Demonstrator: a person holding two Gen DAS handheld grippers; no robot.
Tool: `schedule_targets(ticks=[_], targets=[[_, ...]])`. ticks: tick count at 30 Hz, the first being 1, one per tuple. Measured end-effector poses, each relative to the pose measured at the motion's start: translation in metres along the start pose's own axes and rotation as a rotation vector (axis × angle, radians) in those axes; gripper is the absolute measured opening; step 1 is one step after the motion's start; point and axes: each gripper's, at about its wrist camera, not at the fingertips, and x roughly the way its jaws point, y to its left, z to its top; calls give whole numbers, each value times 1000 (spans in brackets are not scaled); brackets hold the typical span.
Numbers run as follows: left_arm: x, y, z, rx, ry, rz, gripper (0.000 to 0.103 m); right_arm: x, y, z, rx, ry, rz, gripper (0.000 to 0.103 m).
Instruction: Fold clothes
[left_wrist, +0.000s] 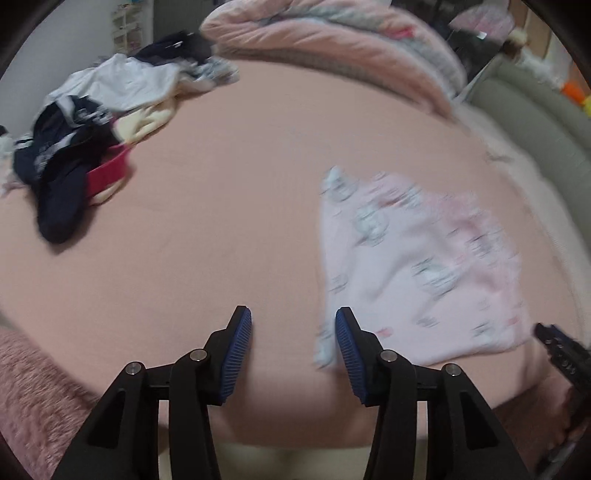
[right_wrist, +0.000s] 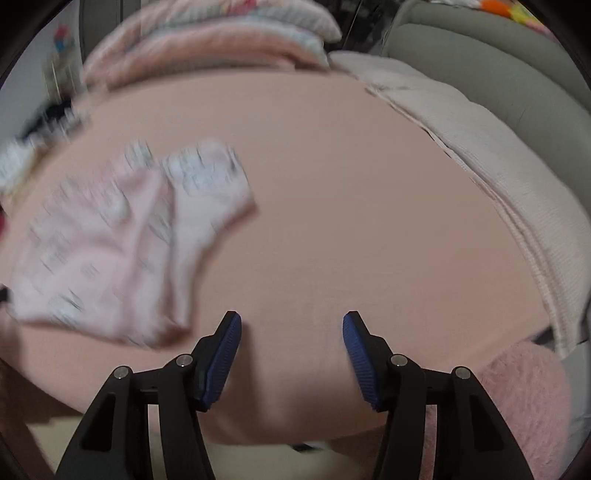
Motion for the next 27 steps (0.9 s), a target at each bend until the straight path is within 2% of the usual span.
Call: schedule_targets(ticks=[4,7,10,11,12,15,16,17,19,20,22,24,25,27], targets=[[9,-24,3,106,13,-29,44,-3,5,4,-27,-38,1,57],[17,-21,-6,135,67,34,46,11,6,3,-52,9,-63,58],[12,-8,-6,87,60,60,47,4,-17,2,20,39,-115,58],[10,-4,-4,70,53,64,46,2,-24,4,23,32,-191,58],[8,-5,-3,67,40,40,46,1,-30,6,40,23,-198,58],[1,-7,3,60,-1,-34,46,-8,-45,10,148,-22,-36,58],[-1,-9,4,63,-12,-55,46,-9,-44,13,151,-39,3,58],[-1,-18,2,108,-10,-45,46,-8,-38,16,113,-45,12,58],[13,-23,0,191,43,53,47,-6,-24,18,39,-45,17,58],[20,-18,-2,179,80,94,47,-3,-18,11,13,-9,-36,58],[12,-2,5,77,82,43,46,-1,-7,-1,-25,51,-130,58],[10,-10,24,113,52,7,46,-13,-23,10,37,18,-136,58],[9,-14,33,132,37,-11,46,-19,-29,17,61,-2,-127,58],[7,-22,53,168,7,-47,46,-28,-24,40,35,-46,-52,58]])
